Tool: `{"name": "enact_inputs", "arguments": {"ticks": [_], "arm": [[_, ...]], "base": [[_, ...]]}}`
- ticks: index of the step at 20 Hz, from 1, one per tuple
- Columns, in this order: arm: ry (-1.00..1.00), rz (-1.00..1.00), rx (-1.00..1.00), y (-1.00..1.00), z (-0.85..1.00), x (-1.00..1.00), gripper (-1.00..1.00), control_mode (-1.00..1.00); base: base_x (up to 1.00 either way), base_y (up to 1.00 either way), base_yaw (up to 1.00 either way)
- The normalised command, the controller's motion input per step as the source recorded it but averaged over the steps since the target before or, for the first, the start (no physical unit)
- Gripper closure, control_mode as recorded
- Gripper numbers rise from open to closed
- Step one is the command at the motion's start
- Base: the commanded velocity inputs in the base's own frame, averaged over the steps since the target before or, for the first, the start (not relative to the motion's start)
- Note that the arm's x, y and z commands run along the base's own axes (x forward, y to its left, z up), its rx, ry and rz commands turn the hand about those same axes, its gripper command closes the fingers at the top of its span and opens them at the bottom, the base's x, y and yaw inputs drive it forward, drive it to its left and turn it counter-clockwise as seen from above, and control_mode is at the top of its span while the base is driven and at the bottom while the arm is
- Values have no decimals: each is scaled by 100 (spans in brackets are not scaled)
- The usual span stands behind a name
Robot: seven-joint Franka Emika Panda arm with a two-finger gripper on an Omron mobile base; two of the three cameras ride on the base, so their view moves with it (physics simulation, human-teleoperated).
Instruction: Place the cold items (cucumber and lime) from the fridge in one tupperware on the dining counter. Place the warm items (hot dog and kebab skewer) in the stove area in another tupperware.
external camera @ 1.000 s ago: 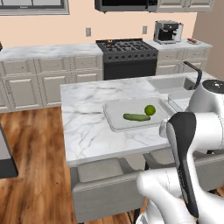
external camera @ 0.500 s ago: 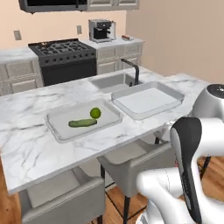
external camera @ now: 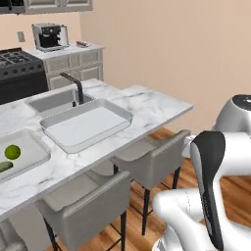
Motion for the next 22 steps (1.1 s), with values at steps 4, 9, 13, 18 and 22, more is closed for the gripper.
{"name": "enact_inputs", "arguments": {"ticks": [4,9,13,18,22], "arm": [[0,0,0,0,0,0,-100,100],[0,0,0,0,0,0,-100,100],[0,0,0,0,0,0,-100,100],[0,0,0,0,0,0,-100,100],[0,0,0,0,0,0,-100,100]], "base": [[31,-100,-14],[51,-100,-3],[52,-100,0],[55,-100,0],[83,-100,12]]}}
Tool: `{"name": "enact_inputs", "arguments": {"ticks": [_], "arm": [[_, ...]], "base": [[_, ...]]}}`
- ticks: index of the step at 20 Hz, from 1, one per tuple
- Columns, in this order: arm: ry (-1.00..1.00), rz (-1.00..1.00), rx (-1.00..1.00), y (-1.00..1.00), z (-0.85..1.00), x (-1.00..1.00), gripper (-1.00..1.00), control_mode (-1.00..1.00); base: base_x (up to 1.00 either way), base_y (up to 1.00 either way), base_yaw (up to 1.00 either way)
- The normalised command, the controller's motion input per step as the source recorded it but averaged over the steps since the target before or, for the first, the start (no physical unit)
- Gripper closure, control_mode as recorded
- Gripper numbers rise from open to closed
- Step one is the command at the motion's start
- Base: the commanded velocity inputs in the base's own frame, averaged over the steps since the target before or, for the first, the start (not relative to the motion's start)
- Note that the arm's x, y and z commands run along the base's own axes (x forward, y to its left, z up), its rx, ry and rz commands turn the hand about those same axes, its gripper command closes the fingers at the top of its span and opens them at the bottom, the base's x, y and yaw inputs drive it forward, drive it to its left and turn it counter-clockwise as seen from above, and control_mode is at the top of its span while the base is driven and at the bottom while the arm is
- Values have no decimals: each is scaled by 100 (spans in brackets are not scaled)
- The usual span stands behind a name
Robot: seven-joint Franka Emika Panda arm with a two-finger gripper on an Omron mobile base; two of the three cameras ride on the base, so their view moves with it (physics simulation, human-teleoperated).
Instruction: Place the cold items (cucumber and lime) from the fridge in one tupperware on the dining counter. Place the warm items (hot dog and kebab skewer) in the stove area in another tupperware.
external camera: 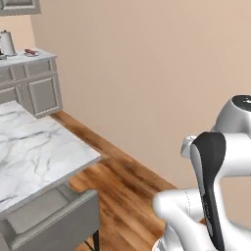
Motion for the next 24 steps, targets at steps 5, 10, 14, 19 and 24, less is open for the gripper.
{"name": "enact_inputs", "arguments": {"ticks": [5,10,14,19,24], "arm": [[0,0,0,0,0,0,-100,100],[0,0,0,0,0,0,-100,100],[0,0,0,0,0,0,-100,100],[0,0,0,0,0,0,-100,100],[0,0,0,0,0,0,-100,100]], "base": [[100,-72,32],[100,-56,37],[100,-68,36],[100,-64,37],[100,-50,35]]}}
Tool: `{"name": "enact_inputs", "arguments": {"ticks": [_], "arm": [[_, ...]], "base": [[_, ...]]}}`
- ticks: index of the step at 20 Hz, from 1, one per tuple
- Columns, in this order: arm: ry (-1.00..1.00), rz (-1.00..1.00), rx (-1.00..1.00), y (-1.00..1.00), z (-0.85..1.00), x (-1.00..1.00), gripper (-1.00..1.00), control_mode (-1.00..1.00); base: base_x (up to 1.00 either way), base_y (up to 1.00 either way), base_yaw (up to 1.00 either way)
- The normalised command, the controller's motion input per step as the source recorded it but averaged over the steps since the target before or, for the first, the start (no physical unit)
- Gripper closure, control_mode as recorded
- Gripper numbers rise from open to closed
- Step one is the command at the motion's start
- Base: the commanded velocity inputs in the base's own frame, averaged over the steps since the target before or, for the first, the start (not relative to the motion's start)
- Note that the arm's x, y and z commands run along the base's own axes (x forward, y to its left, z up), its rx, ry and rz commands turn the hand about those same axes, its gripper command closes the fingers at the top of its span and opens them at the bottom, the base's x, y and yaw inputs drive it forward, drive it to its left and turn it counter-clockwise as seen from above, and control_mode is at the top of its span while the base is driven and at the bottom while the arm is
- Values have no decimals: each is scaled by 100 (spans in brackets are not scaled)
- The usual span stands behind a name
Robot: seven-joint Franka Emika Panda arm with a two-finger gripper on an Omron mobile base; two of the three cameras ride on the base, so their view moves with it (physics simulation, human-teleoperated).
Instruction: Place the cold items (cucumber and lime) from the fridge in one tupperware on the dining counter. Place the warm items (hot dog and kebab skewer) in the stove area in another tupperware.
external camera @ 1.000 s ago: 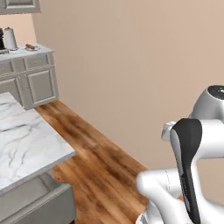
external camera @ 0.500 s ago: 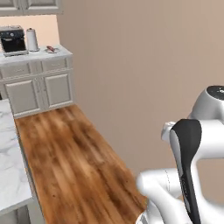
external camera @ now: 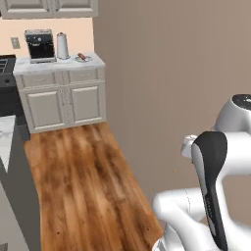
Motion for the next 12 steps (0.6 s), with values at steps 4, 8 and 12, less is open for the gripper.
{"name": "enact_inputs", "arguments": {"ticks": [4,8,12], "arm": [[0,0,0,0,0,0,-100,100],[0,0,0,0,0,0,-100,100],[0,0,0,0,0,0,-100,100]], "base": [[100,-45,34],[91,-80,26],[90,-92,19]]}}
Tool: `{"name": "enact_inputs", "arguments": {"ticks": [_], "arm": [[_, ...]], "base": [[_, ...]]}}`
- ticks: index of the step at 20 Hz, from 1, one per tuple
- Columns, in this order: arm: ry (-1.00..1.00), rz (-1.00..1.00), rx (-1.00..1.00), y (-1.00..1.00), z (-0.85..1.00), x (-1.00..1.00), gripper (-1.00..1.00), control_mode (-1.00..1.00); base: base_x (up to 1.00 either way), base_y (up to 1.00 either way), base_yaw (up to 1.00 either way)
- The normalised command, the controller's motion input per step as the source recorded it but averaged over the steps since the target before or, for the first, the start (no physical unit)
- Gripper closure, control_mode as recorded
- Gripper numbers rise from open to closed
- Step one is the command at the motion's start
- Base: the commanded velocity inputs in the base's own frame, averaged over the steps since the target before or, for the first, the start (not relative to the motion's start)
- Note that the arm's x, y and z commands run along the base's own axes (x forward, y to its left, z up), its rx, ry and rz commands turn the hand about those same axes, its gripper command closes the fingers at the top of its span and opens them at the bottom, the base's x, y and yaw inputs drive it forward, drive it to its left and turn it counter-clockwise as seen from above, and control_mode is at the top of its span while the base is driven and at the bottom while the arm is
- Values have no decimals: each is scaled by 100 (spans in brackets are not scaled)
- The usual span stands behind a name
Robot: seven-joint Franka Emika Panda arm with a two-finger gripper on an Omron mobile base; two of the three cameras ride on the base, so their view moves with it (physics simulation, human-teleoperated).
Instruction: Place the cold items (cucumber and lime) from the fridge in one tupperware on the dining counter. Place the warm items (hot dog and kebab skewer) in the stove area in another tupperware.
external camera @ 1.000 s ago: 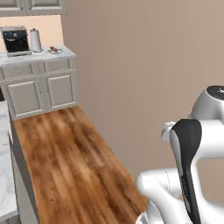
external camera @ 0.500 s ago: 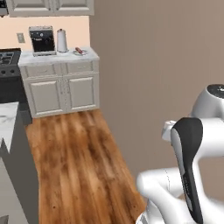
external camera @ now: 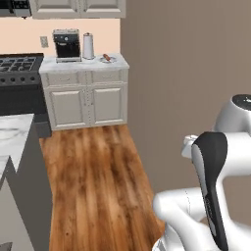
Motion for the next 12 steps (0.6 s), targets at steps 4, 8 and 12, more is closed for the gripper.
{"name": "enact_inputs", "arguments": {"ticks": [4,8,12], "arm": [[0,0,0,0,0,0,-100,100],[0,0,0,0,0,0,-100,100],[0,0,0,0,0,0,-100,100]], "base": [[74,-86,23],[-59,-100,4],[-37,-99,0]]}}
